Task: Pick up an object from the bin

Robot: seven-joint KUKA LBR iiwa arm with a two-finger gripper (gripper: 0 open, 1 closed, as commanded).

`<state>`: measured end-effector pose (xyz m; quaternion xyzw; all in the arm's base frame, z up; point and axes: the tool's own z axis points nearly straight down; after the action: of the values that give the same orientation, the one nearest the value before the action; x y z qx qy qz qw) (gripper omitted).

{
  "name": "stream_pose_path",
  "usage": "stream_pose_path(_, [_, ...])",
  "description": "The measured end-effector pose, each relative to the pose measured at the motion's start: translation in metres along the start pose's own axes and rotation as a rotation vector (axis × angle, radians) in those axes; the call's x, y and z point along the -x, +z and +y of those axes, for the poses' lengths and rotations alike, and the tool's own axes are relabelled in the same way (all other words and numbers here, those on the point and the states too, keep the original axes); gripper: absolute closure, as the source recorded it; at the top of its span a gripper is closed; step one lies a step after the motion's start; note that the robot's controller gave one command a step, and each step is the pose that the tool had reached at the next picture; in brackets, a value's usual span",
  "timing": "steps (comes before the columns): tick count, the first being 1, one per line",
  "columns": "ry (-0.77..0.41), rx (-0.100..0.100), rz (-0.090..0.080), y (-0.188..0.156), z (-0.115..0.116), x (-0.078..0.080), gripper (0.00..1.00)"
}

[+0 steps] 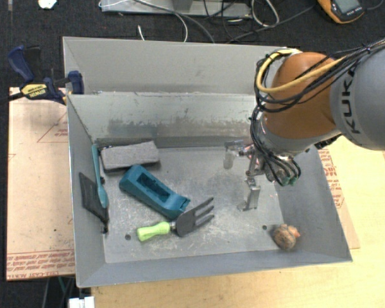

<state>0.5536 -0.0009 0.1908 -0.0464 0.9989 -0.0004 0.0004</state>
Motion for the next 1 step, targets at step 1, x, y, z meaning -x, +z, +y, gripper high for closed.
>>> stream_pose_path(1, [-0.099, -0.001, -0.011, 0.0523, 0.0330, -0.0013, 0.00])
